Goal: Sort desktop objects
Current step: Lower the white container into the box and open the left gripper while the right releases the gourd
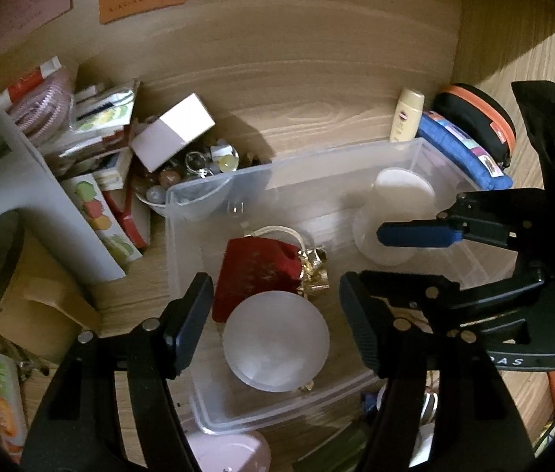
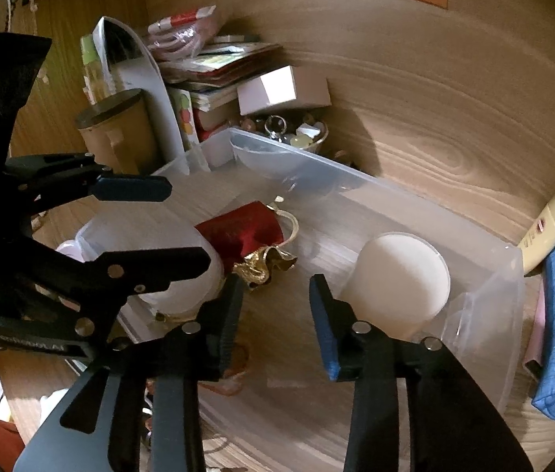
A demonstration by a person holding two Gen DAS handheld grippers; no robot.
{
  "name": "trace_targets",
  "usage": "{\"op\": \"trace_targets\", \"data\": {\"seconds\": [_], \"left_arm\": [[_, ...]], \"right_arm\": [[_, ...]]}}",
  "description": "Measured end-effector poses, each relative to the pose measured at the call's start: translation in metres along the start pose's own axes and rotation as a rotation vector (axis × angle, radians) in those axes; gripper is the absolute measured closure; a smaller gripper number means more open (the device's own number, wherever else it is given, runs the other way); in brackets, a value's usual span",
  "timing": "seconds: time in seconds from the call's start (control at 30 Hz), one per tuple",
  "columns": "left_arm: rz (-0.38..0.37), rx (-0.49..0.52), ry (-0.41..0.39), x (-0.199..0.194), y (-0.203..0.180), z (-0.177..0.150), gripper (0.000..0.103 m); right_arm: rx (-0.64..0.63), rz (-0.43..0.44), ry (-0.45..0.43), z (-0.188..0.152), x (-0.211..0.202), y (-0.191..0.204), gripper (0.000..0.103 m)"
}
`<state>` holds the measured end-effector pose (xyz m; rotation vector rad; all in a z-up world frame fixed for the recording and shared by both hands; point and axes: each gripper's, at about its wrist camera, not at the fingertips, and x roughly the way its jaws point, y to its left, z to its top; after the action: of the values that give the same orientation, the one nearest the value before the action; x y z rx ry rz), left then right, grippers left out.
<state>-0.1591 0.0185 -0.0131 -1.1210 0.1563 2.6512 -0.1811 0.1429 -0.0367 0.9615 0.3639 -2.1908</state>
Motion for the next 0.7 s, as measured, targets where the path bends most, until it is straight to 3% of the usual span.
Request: {"op": "trace_targets", "data": {"seconds": [0.2, 0.33, 0.47, 0.7], "left_arm": [[0.007, -0.016, -0.031, -0.013, 0.006, 0.001, 0.029], [0.02, -0.016, -0.06, -0.023, 0.007, 0.001, 0.022], [0.028, -0.011, -0.087, -0.035, 0.007, 0.001, 0.017], [0.06, -0.011, -0.149, -0.057, 0.004, 0.0, 0.009]], "right_arm": [[-0.029, -0.001, -0.03, 0.0, -0.006, 0.007, 0.062], [-0.043, -0.001, -0.06, 0.001, -0.011, 0.011, 0.048], [-0.063, 0.003, -0.083, 0.002, -0.017, 0.015, 0.046], [-0.076, -0.038, -0.128, 0.005, -0.029, 0.017, 0.026]]}}
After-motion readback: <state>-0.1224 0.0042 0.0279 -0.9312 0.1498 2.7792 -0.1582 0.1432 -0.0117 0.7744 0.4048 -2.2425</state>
